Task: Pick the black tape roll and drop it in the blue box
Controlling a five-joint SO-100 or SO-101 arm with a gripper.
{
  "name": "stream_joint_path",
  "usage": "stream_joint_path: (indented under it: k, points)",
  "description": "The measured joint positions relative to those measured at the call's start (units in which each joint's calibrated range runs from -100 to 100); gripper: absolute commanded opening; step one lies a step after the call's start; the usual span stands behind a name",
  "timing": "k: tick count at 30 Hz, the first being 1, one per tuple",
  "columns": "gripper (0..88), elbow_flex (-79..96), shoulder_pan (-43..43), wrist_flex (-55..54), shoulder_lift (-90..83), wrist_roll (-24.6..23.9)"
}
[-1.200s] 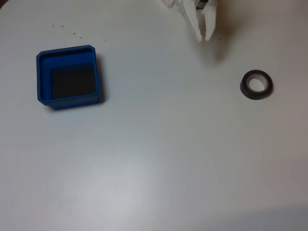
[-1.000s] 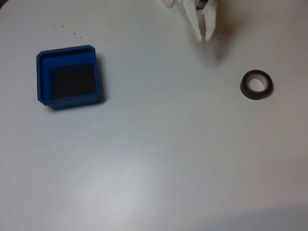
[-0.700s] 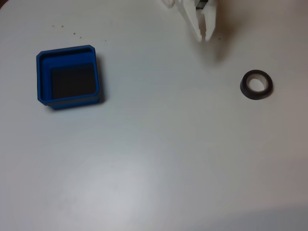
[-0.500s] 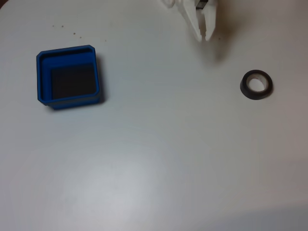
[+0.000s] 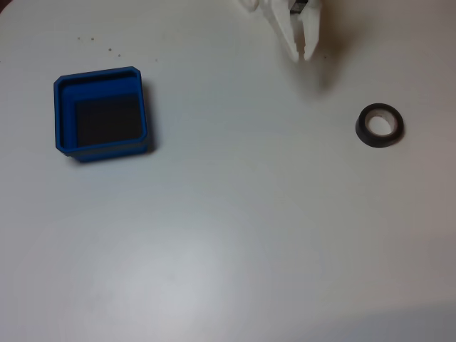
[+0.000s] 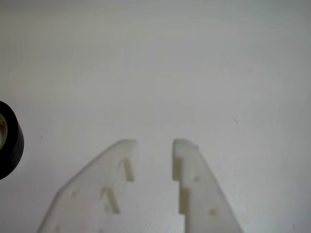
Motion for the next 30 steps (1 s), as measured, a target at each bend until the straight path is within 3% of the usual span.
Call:
stream_joint_path:
  k: [22,30]
  points:
    - [1.0,0.0,-0.4,0.0,0.0,0.33]
    - [1.0,0.0,-15.73,0.0,0.0,0.33]
